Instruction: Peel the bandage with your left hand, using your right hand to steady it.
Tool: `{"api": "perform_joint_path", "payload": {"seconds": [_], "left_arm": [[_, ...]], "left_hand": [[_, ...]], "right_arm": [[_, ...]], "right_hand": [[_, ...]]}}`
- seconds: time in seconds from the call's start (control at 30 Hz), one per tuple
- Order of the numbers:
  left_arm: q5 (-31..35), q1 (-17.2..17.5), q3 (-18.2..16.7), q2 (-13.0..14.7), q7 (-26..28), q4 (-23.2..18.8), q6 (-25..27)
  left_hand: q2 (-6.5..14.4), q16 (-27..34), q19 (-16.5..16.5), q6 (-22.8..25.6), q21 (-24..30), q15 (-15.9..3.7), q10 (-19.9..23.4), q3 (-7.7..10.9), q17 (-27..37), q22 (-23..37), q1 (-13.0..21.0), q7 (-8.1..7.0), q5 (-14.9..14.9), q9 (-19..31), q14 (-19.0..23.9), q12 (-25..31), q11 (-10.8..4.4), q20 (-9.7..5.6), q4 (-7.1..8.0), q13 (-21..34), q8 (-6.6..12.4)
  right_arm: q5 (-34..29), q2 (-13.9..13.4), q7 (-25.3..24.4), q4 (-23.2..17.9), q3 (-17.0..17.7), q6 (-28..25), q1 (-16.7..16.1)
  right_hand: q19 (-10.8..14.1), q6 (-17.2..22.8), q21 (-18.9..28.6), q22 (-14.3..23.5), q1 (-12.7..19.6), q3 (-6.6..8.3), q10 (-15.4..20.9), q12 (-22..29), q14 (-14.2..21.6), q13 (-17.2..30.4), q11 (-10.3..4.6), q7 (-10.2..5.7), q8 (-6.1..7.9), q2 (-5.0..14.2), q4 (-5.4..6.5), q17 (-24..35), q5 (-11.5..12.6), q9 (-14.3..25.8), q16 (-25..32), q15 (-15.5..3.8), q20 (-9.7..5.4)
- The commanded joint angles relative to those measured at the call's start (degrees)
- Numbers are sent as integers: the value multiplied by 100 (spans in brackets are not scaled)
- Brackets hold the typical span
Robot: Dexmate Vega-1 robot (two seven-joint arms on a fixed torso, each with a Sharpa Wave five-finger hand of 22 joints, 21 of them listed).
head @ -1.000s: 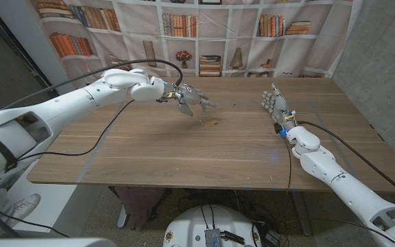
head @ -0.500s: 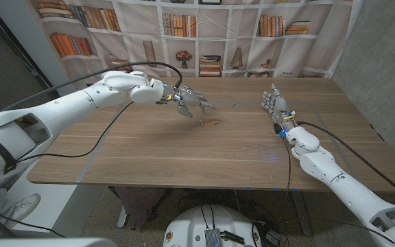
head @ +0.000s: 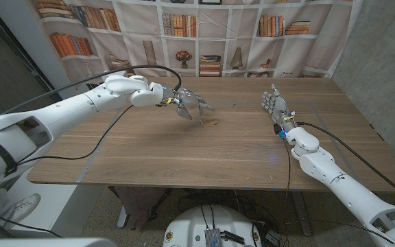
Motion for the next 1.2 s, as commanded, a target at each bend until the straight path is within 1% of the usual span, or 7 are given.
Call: {"api": "perform_joint_path", "payload": {"seconds": [0.03,0.4,0.87,1.0,1.07,1.13,1.2], "left_arm": [[131,36,44,-84,248,142,129],[-2,70,122,-198,395,293,30],[301,208,174,-90,779,202,134],[119,207,141,-125,254,100,345],[221,272,110,-95,678,138,348],[261,249,136,-100,567,113,373],[157,179,172,-134,139,89,376]], "left_hand": [[21,22,55,-445,44,-767,42,28,25,26,72,46,52,13,49,51,5,6,16,39,25],[-4,21,75,-342,46,-786,57,7,48,27,55,28,57,14,86,104,6,-20,23,81,38],[-15,40,102,-223,49,-826,113,-10,80,29,45,12,68,17,187,194,8,-25,30,141,46],[-12,40,97,-224,46,-837,135,-9,87,30,48,5,70,17,202,220,9,-26,30,157,36],[-11,5,84,-274,40,-797,144,-12,99,33,48,17,73,18,135,250,7,-29,32,180,1],[-9,-6,64,-296,31,-798,141,-14,106,34,47,16,74,18,116,261,6,-26,33,191,-14],[-13,-18,41,-337,22,-800,135,-19,118,37,45,26,74,19,105,281,6,-22,34,210,-42]], "right_arm": [[33,11,57,49,7,36,-7],[61,10,70,55,24,52,-33],[93,45,116,134,42,124,-11],[102,37,119,126,44,104,-11],[99,30,108,117,43,81,-10],[101,33,119,129,40,80,3],[92,30,125,136,34,70,22]], "right_hand": [[39,-41,-21,31,24,5,-15,-11,-23,18,-9,8,1,61,-44,19,20,25,-8,2,30],[44,-45,-38,31,24,1,-20,-10,-28,18,-15,3,4,66,-50,19,19,25,-8,0,30],[51,-48,-60,32,27,-3,-11,-1,-25,18,-49,18,9,77,-59,18,19,25,-5,-1,29],[56,-58,-64,32,28,-4,-8,1,-23,18,-50,26,6,79,-62,18,19,25,-4,-4,31],[56,-55,-66,32,28,-4,-7,2,-26,18,-55,30,8,79,-63,18,18,25,-5,-5,32],[54,-54,-70,32,28,-5,-5,3,-27,18,-51,34,9,80,-64,18,18,25,-5,-4,35],[50,-55,-74,33,28,-6,-4,4,-27,18,-51,31,9,80,-65,18,18,25,-5,-3,38]]}}
